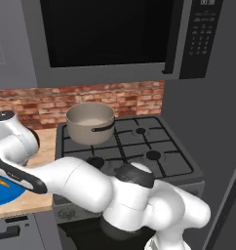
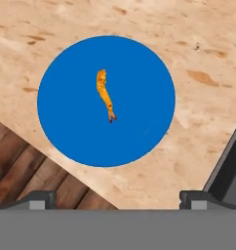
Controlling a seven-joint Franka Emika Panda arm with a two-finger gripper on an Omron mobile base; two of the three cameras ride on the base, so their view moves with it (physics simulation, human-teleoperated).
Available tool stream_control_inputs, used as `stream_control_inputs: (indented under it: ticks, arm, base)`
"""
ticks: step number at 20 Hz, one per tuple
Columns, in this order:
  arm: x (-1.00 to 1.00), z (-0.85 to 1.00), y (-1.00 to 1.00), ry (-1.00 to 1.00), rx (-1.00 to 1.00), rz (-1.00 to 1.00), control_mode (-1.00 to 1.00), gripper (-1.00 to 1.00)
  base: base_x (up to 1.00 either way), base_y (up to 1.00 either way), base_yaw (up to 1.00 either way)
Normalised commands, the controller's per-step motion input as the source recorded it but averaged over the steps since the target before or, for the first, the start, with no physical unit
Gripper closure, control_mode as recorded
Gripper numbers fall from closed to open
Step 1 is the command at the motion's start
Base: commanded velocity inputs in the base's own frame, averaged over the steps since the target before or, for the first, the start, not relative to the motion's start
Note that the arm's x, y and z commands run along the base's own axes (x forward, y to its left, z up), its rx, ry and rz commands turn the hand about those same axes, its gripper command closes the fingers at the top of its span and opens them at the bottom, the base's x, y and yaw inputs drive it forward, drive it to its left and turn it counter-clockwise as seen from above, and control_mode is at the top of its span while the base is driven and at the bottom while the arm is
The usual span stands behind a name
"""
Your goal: Retrieve the frozen meat and place it in the pot on a burner. Then turn the burner on.
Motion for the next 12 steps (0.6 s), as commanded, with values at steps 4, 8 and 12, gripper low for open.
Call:
stream_control_inputs:
  ticks: [4, 8, 12]
  arm:
    - [0.23, -0.40, 0.14, 0.00, 0.00, 0.02, -1.00, -1.00]
    - [0.05, -0.21, 0.18, -0.01, -0.01, 0.06, -1.00, -1.00]
    - [0.00, -0.16, 0.27, -0.01, 0.00, 0.10, -1.00, -1.00]
  base:
    - [0.00, 0.00, 0.00]
    - [0.00, 0.00, 0.00]
    - [0.00, 0.00, 0.00]
